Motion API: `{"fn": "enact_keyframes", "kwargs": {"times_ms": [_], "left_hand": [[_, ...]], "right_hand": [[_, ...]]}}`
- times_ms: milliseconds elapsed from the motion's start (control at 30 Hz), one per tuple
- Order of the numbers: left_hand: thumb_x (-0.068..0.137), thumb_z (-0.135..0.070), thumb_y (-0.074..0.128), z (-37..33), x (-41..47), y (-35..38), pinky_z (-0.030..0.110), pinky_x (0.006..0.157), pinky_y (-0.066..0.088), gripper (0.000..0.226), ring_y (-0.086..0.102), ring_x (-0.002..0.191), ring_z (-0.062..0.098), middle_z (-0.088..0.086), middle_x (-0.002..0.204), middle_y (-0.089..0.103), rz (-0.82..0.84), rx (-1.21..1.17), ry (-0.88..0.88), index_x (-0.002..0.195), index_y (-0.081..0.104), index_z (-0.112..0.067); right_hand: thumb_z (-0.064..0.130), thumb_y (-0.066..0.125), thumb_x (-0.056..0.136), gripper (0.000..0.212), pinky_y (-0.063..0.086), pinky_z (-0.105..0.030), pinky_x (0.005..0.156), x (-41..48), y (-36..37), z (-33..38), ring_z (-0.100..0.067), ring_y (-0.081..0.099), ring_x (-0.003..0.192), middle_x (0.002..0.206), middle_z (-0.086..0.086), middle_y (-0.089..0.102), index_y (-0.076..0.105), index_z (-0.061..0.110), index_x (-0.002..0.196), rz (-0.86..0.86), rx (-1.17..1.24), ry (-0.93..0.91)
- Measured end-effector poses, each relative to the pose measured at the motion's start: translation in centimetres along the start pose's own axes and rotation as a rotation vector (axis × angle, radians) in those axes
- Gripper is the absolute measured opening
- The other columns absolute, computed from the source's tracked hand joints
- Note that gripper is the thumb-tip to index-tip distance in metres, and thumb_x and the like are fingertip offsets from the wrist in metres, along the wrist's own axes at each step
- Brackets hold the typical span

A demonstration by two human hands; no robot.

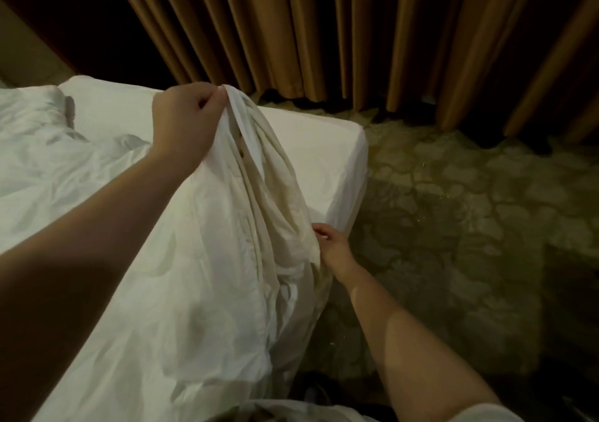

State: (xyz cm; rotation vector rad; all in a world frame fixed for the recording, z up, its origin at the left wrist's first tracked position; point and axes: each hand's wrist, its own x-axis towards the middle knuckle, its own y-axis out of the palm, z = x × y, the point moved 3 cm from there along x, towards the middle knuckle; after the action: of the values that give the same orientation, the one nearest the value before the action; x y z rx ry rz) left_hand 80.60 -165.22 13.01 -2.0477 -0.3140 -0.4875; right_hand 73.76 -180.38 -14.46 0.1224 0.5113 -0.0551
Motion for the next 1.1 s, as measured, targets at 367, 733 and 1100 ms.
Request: {"fn": "enact_keyframes", "kwargs": {"times_ms": [367,733,1100], "left_hand": [[0.097,-0.026,0.048,-0.1,0.4,-0.2,0.02,0.058,0.032,0.036,0.043,0.056,0.011,0.013,0.066,0.058,0.006,0.026,-0.05,0.082,0.069,-0.001],[0.096,-0.023,0.049,-0.2,0.1,-0.1,0.009,0.056,0.028,0.034,0.04,0.052,0.008,0.002,0.056,0.05,0.035,0.038,0.011,0.076,0.068,-0.003],[0.096,-0.024,0.049,0.3,0.2,0.7,0.01,0.054,0.03,0.034,0.041,0.053,0.008,0.008,0.06,0.056,0.037,0.005,0.063,0.076,0.068,-0.003]], "right_hand": [[0.026,0.049,0.098,0.022,0.044,-0.033,0.066,0.4,-0.9,3.2,-0.022,0.056,0.069,0.073,-0.006,0.059,0.055,0.008,0.087,-0.236,-0.341,-0.349],[0.029,0.039,0.101,0.029,0.044,-0.029,0.071,1.4,-2.1,-3.6,-0.027,0.059,0.082,0.085,-0.01,0.06,0.056,0.012,0.084,-0.219,-0.639,-0.054],[0.023,0.051,0.097,0.022,0.05,-0.039,0.081,-2.1,0.5,-7.2,-0.03,0.06,0.086,0.093,-0.017,0.061,0.056,0.001,0.098,-0.173,-0.352,0.017]]}}
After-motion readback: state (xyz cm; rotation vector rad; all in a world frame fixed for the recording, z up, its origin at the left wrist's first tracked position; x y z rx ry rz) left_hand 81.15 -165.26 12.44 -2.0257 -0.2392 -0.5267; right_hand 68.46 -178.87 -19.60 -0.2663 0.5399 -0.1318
